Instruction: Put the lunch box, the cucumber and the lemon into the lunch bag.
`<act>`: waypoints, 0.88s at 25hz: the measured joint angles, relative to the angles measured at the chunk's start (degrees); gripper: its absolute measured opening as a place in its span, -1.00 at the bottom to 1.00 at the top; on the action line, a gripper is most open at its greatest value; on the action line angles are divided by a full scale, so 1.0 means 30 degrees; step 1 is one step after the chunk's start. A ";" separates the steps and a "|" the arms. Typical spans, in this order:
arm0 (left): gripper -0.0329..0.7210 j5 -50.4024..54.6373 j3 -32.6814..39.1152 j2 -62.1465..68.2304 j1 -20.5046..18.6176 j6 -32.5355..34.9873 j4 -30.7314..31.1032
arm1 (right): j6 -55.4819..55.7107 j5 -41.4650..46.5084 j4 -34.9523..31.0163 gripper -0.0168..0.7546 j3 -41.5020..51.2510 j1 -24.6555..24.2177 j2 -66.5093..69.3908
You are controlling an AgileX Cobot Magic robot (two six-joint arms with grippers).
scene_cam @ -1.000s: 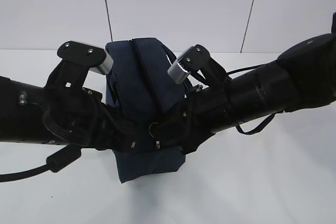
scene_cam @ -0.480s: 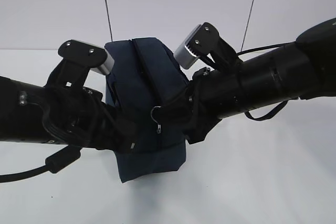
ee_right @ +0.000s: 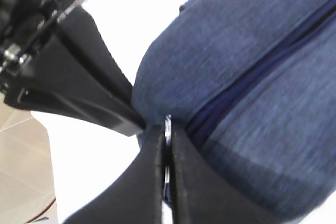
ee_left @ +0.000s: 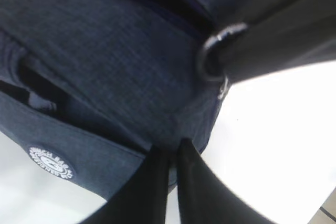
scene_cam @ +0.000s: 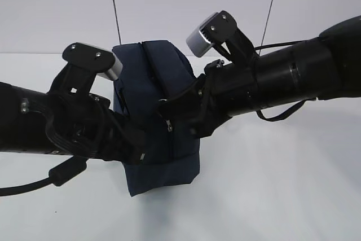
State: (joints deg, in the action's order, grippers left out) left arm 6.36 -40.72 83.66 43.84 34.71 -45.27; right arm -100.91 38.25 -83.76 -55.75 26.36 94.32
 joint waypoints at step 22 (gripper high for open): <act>-0.91 -0.0401 0.0000 0.0000 0.0000 0.0000 0.0000 | -0.1914 -0.1971 -0.3366 -0.90 -0.1199 0.0000 0.0000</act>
State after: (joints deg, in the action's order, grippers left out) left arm 5.16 -40.72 83.66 43.84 34.71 -45.27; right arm -106.65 32.33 -93.85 -59.34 26.36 94.32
